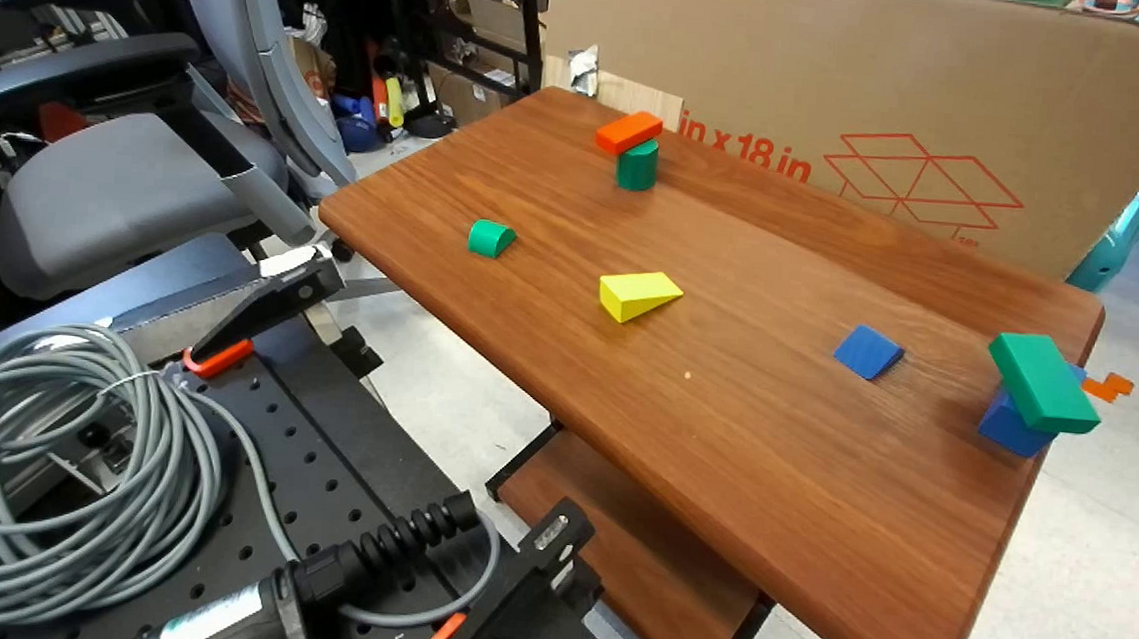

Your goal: Remove the yellow bar from the toy tower and put it on the table

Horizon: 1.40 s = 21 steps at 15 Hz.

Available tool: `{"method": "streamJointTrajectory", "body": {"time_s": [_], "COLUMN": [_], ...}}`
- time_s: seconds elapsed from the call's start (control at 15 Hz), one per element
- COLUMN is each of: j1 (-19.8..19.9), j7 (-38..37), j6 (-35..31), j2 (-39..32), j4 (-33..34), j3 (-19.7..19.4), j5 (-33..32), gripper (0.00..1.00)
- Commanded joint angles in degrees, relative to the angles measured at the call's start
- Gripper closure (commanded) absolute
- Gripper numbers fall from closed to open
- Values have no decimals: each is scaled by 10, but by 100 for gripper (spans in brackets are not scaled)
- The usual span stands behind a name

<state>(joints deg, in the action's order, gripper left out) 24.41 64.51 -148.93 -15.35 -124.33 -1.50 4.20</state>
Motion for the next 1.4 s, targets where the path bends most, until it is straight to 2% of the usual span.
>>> {"method": "streamJointTrajectory", "body": {"time_s": [0.0,0.27,0.4,0.8,1.33], "j1": [-4,-29,-43,-68,-71], "j7": [90,154,173,184,169], "j6": [64,114,107,84,72], "j2": [35,17,-9,-71,-148], "j4": [-28,-15,6,45,84], "j3": [-12,-29,-34,-36,-45], "j5": [21,-21,-50,-100,-137], "gripper": [90,90,90,90,90]}}
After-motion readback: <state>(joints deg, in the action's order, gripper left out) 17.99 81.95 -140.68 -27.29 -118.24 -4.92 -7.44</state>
